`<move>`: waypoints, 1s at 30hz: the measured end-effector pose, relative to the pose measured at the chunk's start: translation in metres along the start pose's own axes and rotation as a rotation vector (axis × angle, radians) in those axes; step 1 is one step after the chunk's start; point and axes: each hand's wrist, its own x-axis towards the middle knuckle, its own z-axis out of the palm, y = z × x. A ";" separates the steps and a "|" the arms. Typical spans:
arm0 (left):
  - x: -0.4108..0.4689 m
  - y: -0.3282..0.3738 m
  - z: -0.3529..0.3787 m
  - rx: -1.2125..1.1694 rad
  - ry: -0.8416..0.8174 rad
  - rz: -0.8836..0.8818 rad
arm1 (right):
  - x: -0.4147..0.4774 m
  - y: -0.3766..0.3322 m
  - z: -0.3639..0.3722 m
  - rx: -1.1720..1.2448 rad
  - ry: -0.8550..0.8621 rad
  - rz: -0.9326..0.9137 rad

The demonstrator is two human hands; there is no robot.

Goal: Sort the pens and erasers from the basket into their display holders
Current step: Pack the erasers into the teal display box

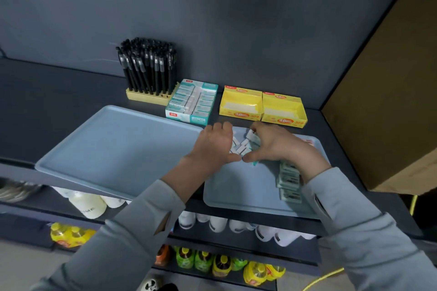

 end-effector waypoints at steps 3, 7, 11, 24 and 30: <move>-0.004 0.002 -0.001 0.049 0.007 0.015 | -0.001 -0.001 0.002 -0.030 -0.009 -0.010; -0.008 0.003 -0.001 0.123 0.056 0.027 | -0.003 -0.005 0.003 -0.047 -0.022 -0.010; -0.013 0.008 0.000 0.032 0.103 0.036 | -0.006 -0.012 0.000 -0.016 0.008 0.009; -0.010 -0.001 0.000 -0.375 -0.007 -0.096 | 0.004 -0.006 -0.003 0.109 0.123 0.049; -0.001 -0.017 -0.014 -1.844 0.092 -0.673 | 0.011 -0.031 -0.021 0.801 0.165 -0.058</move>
